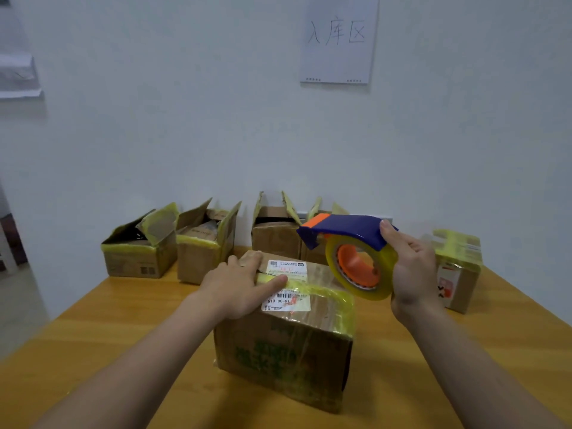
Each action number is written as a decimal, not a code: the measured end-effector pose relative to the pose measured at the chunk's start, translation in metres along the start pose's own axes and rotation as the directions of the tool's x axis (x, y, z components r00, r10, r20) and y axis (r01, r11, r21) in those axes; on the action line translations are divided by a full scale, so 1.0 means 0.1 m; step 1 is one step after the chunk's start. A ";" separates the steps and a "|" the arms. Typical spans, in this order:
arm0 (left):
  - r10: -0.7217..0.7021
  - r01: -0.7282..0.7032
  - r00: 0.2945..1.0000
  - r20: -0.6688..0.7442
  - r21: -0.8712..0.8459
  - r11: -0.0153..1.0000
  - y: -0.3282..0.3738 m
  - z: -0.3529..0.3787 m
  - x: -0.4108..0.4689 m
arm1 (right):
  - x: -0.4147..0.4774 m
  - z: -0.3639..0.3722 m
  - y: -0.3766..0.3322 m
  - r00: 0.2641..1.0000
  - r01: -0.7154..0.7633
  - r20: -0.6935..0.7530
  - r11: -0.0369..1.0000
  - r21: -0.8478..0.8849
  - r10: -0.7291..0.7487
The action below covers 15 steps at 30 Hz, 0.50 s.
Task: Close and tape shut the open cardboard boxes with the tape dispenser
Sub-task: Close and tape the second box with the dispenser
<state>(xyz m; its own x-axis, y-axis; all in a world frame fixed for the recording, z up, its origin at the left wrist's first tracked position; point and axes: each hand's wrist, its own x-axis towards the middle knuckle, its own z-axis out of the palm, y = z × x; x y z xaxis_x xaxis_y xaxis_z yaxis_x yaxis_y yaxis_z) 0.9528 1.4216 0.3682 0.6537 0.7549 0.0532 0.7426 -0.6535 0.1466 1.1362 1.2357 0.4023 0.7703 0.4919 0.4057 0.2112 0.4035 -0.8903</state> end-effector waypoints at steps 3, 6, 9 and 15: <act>0.068 -0.068 0.997 0.030 0.000 0.998 -0.03 -0.03 0.01 | 0.04 -0.08 -0.12 0.996 -0.072 0.061 0.997 0.016 0.071; 0.143 -0.137 0.986 -0.081 0.074 0.988 0.08 -0.08 -0.04 | 0.06 -0.16 -0.20 0.980 -0.165 0.121 0.985 0.050 0.158; 0.173 -0.173 0.975 -0.142 0.012 0.985 0.41 -0.07 -0.28 | 0.09 -0.28 -0.23 0.956 -0.260 0.168 0.958 0.120 0.239; 0.199 -0.199 0.979 0.037 -0.005 0.980 0.82 0.13 -0.58 | 0.09 -0.53 -0.17 0.931 -0.320 0.261 0.911 0.258 0.253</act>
<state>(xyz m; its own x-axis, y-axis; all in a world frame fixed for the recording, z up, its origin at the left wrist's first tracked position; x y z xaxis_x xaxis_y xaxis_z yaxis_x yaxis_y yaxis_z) 0.9782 1.3235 0.3643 0.7932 0.6073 0.0448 0.5971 -0.7902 0.1379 1.1716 1.1925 0.4104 0.6139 0.7619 0.2064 -0.2096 0.4095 -0.8879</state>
